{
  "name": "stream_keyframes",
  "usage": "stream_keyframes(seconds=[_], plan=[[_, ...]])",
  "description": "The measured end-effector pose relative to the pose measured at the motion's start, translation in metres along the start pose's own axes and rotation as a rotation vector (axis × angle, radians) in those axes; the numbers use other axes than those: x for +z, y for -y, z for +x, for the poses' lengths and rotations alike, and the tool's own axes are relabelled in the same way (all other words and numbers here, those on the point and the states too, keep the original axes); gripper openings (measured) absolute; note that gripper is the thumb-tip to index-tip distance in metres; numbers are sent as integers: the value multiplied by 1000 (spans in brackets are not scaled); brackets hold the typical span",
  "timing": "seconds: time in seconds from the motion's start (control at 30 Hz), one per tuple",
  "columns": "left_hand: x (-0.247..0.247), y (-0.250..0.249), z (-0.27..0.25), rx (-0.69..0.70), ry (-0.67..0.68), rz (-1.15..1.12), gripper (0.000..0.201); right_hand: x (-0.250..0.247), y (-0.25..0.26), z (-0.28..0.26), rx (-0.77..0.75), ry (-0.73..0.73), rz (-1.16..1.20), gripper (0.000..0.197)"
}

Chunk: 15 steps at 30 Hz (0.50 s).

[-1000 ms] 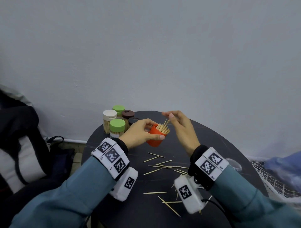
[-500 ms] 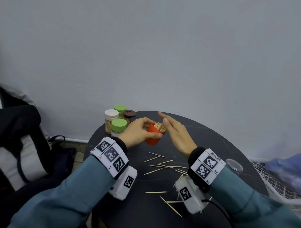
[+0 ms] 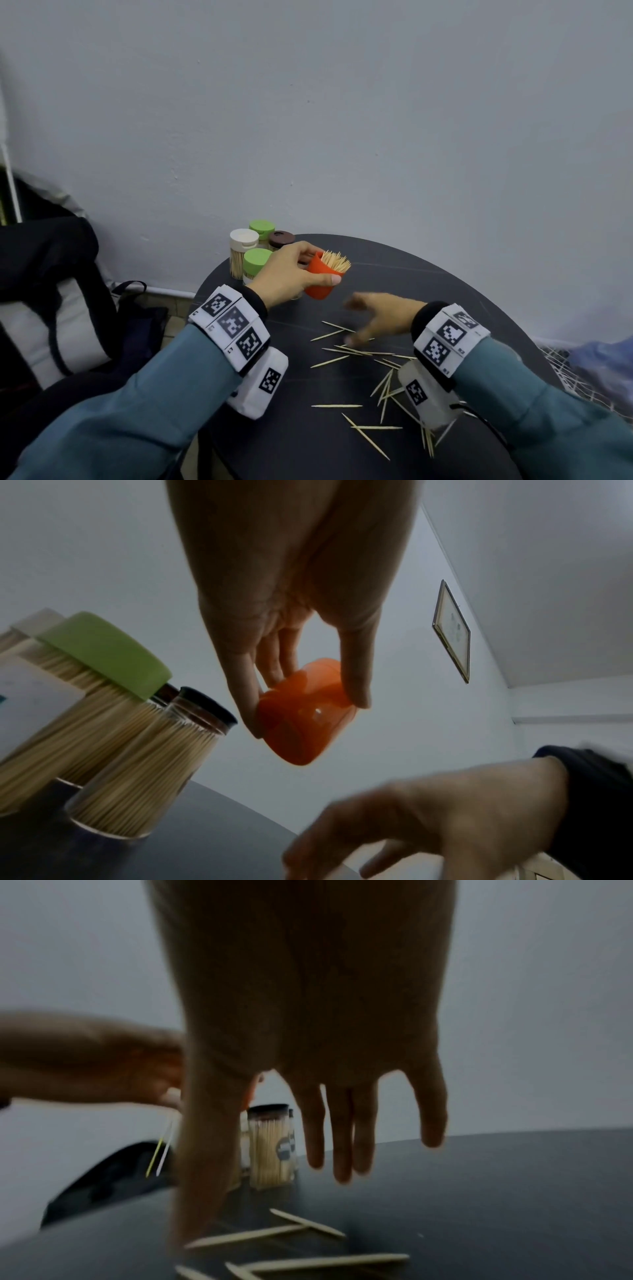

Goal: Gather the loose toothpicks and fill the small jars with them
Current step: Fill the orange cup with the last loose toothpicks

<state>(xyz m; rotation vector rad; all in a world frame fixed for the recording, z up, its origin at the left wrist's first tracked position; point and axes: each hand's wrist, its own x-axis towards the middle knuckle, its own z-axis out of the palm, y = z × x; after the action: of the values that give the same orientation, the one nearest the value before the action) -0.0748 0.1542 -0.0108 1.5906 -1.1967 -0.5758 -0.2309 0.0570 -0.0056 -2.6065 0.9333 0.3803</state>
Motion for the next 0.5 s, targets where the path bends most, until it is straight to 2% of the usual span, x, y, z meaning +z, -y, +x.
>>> stream_keyframes(seconds=[0.07, 0.13, 0.4, 0.5], plan=[[-1, -1, -1, 1, 2, 6, 57, 6, 4, 4, 27, 82, -163, 84], [-2, -2, -3, 1, 14, 12, 57, 12, 8, 10, -4, 43, -196, 83], [-1, -2, -4, 1, 38, 37, 55, 13, 14, 17, -65, -89, -168, 21], [0, -3, -4, 12, 39, 44, 55, 14, 15, 15, -76, -159, -227, 11]])
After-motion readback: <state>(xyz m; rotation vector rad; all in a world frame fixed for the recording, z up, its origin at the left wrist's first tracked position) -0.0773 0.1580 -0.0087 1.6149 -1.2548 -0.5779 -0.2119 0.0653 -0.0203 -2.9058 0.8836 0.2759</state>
